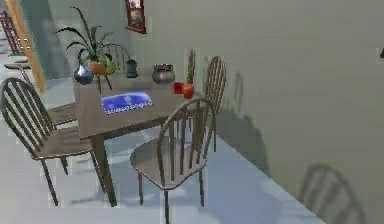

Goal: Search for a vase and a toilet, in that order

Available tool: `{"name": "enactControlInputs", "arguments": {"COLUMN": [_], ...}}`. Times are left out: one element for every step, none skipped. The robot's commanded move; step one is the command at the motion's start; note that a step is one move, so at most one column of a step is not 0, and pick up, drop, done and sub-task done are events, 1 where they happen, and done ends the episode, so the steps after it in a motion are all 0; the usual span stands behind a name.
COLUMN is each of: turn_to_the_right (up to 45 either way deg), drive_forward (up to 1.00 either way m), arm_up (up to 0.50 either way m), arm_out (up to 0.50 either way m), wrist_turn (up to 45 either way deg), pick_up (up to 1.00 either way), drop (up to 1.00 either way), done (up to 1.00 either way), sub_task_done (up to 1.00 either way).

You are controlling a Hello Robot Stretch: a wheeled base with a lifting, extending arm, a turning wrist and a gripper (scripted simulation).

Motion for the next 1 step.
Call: {"name": "enactControlInputs", "arguments": {"turn_to_the_right": [-45.0], "drive_forward": [0.00], "arm_up": [0.00], "arm_out": [0.00], "wrist_turn": [0.0], "pick_up": [0.00], "drop": [0.00], "done": [0.00], "sub_task_done": [0.00]}}
